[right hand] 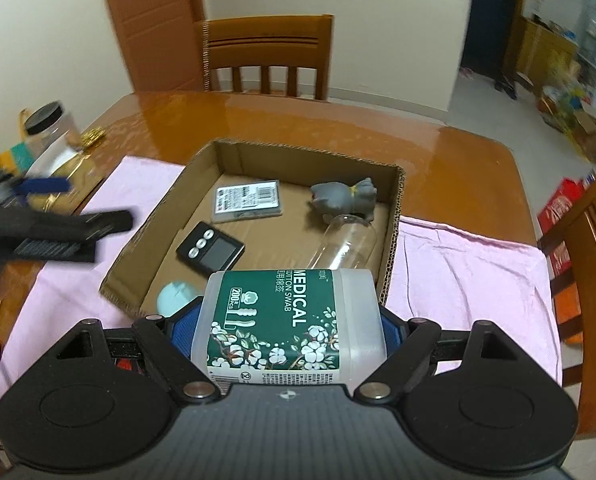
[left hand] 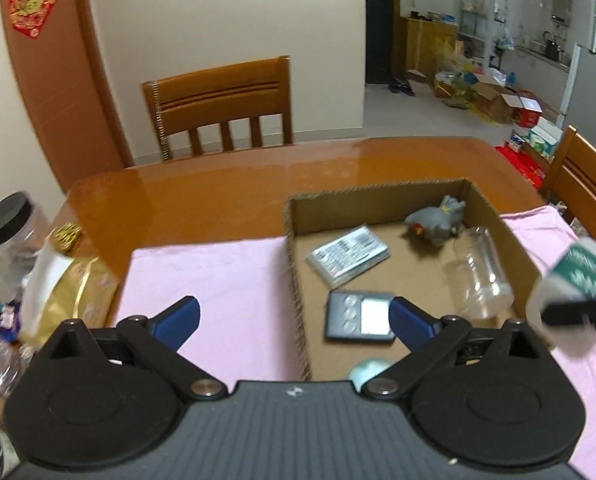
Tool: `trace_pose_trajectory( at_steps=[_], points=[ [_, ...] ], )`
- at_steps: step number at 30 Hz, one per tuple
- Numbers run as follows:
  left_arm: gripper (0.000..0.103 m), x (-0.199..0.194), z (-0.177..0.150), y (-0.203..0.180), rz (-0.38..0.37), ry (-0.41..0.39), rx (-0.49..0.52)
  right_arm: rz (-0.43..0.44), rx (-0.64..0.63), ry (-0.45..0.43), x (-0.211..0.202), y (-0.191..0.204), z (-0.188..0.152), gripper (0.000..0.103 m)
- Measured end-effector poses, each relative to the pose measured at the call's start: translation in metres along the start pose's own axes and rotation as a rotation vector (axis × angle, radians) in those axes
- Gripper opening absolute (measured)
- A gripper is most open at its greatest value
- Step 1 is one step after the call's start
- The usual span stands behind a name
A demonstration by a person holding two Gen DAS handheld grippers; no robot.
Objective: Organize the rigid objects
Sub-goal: 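Carry timer and MEDICAL bottle into the box and release both, then move both tools back toward the toys beside the box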
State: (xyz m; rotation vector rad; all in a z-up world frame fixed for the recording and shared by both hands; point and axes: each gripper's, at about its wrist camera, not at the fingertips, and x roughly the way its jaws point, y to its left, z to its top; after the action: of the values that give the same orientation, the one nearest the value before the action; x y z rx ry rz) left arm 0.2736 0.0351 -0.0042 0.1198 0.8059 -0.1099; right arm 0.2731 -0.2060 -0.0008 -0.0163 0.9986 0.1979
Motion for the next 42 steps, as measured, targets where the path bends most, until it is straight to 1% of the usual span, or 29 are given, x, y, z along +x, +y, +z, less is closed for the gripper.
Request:
trace_pose_trajectory(
  at_steps=[3,8,12,13,21,25,28,32,36,38,42],
  points=[
    [0.100,-0.006,-0.016,0.010,0.013,0.019,-0.032,-0.013,0.041,0.009,0.010,0.002,0.004,0.086],
    [0.100,-0.007,-0.043,0.025,-0.010,0.075,-0.076,-0.031,0.067,0.019,0.022,0.010,0.003,0.087],
    [0.100,-0.005,-0.059,0.032,-0.015,0.110,-0.087,-0.039,0.067,0.008,0.018,0.015,-0.001,0.102],
    [0.100,-0.005,-0.062,0.033,-0.015,0.115,-0.087,-0.037,0.069,-0.001,0.016,0.017,-0.002,0.103],
    [0.100,-0.008,-0.078,0.041,-0.020,0.133,-0.090,-0.074,0.072,-0.007,0.004,0.029,-0.020,0.103],
    [0.100,-0.011,-0.085,0.039,-0.030,0.132,-0.081,-0.104,0.073,-0.009,0.003,0.034,-0.038,0.103],
    [0.100,-0.012,-0.090,0.037,-0.041,0.134,-0.071,-0.123,0.099,0.011,0.010,0.034,-0.058,0.103],
    [0.100,-0.013,-0.098,0.032,-0.041,0.134,-0.069,-0.124,0.141,0.044,0.023,0.032,-0.086,0.103],
    [0.100,-0.014,-0.107,0.027,-0.045,0.141,-0.074,-0.104,0.181,0.080,0.034,0.024,-0.108,0.103],
    [0.100,-0.014,-0.111,0.024,-0.039,0.149,-0.078,-0.087,0.195,0.084,0.039,0.020,-0.112,0.103],
    [0.100,-0.014,-0.114,0.019,-0.012,0.163,-0.092,-0.071,0.177,0.084,0.052,0.015,-0.108,0.103]
  ],
)
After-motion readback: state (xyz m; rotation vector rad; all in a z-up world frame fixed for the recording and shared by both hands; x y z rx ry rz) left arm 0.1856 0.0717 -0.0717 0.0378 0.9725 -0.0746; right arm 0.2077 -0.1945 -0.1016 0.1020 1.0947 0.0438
